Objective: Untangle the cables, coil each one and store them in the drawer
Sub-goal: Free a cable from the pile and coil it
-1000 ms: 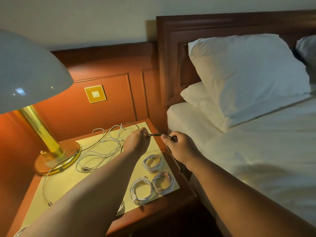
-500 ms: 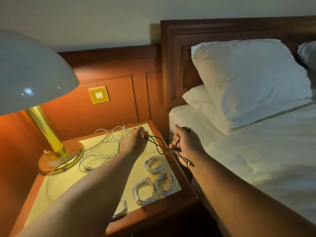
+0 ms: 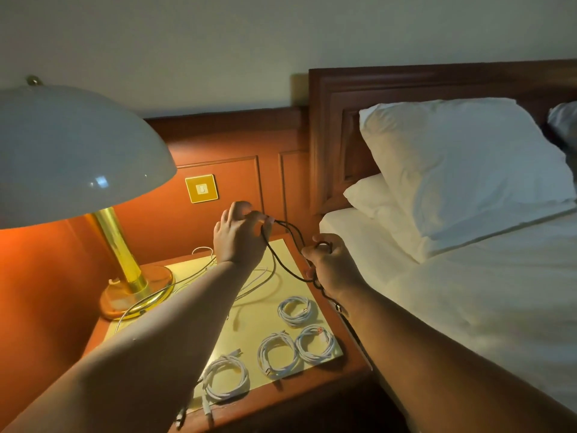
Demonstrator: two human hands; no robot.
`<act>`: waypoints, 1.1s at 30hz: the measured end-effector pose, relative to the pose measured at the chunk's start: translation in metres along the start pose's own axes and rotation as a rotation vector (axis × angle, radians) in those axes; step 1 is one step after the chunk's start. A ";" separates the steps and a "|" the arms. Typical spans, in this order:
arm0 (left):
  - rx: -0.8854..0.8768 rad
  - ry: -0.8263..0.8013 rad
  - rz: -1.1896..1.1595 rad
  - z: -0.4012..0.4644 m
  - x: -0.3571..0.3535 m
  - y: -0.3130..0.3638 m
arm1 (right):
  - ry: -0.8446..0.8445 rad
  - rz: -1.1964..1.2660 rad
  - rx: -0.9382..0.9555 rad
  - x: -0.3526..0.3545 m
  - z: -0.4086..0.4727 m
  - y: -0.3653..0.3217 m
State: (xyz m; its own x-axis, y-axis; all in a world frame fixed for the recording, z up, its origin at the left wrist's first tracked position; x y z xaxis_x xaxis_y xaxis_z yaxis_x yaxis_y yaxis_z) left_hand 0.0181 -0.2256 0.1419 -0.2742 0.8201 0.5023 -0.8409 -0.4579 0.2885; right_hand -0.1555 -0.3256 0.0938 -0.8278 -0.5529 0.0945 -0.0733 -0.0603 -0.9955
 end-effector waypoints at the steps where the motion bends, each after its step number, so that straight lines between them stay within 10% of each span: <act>1: -0.017 0.015 -0.012 0.002 0.009 0.002 | -0.016 -0.031 0.004 -0.004 -0.001 -0.004; 8: -0.052 0.088 -0.247 0.025 0.094 0.010 | -0.249 0.065 0.000 -0.045 -0.033 -0.043; 20: -0.206 0.171 -0.222 0.041 0.232 0.033 | -0.131 0.116 0.313 -0.044 -0.113 -0.136; 33: -0.109 -0.372 -0.346 -0.003 0.331 0.046 | -0.465 -0.012 0.342 -0.021 -0.186 -0.152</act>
State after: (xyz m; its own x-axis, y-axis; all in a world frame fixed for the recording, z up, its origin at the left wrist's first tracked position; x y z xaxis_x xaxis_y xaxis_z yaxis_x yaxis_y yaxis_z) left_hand -0.1125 0.0260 0.3191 0.1957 0.7307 0.6540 -0.9021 -0.1274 0.4122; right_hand -0.2300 -0.1505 0.2418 -0.4912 -0.8528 0.1773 0.1668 -0.2919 -0.9418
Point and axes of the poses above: each hand's wrist, its own z-axis towards the middle knuckle, its own x-axis out of the back of the hand, y = z × x, the point moved 8 cm from there along z, towards the middle knuckle, and after that the axes turned 6 degrees about y, right-handed, at the moved point
